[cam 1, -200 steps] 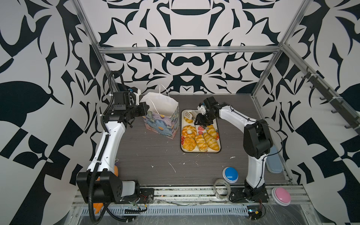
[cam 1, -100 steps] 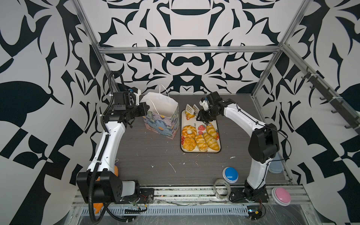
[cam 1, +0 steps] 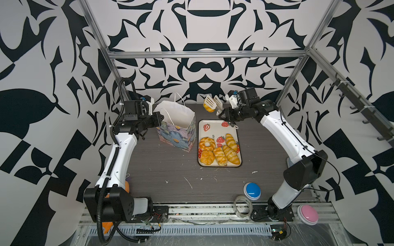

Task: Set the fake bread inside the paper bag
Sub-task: 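Close the tongs on the striped bun and lift it toward the bag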

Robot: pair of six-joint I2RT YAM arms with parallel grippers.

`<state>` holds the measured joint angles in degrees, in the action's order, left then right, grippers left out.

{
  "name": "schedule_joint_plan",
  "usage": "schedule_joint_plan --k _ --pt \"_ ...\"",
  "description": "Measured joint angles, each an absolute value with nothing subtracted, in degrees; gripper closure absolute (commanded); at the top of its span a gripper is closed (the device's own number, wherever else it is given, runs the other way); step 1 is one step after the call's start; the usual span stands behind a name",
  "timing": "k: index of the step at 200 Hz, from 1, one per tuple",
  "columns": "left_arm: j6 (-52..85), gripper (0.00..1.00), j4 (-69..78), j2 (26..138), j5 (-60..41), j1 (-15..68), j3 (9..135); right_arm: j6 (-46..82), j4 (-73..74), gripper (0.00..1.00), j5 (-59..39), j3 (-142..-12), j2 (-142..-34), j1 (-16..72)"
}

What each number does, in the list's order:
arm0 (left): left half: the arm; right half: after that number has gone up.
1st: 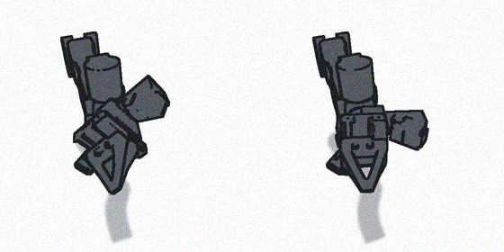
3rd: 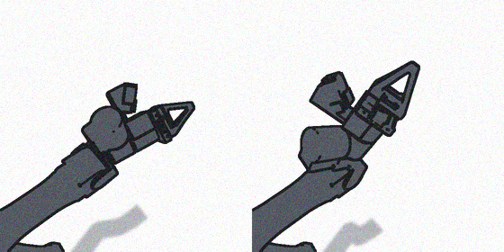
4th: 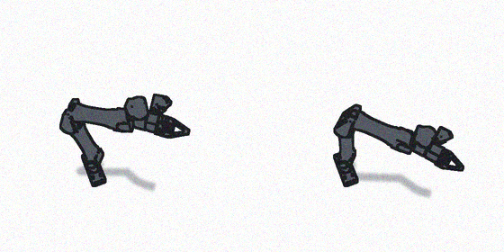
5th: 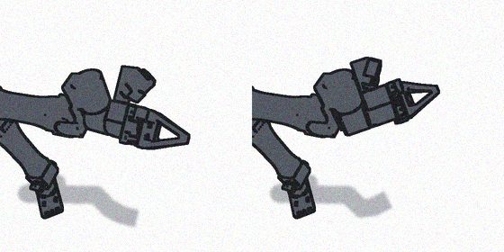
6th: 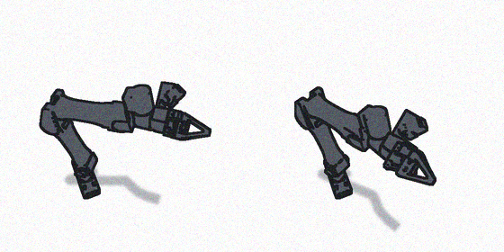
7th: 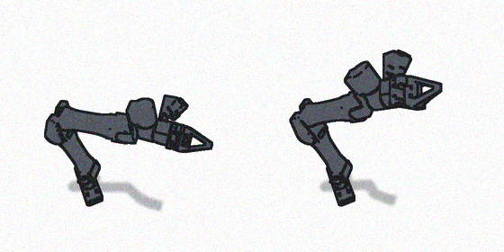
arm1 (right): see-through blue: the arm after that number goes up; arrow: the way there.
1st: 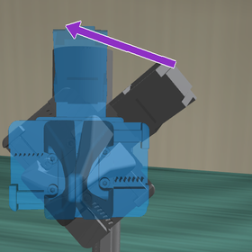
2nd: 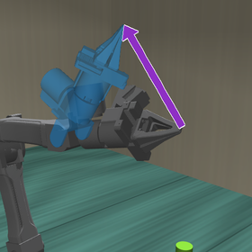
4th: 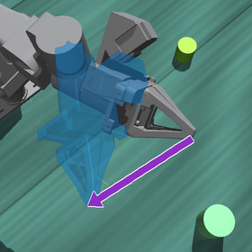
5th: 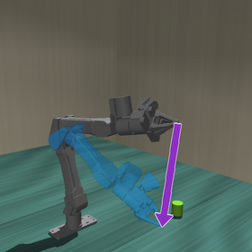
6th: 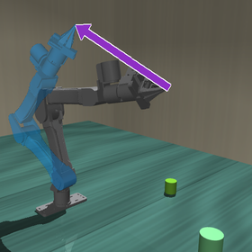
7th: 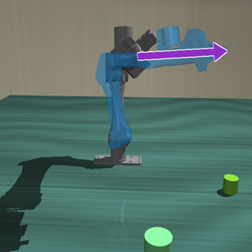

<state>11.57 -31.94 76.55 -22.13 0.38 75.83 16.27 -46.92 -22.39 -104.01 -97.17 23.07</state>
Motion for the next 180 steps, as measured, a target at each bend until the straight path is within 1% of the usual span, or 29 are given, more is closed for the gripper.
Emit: schedule_joint_plan --k 95,180 --pt "11.8 1.0 -31.9 76.6 -22.2 0.4 75.8 17.7 -46.9 0.58 -28.3 -106.0 -91.6 23.1" --pt "12.0 1.0 -31.9 76.6 -22.2 0.4 75.8 19.6 -44.2 0.58 -34.7 -106.0 -90.7 23.5"
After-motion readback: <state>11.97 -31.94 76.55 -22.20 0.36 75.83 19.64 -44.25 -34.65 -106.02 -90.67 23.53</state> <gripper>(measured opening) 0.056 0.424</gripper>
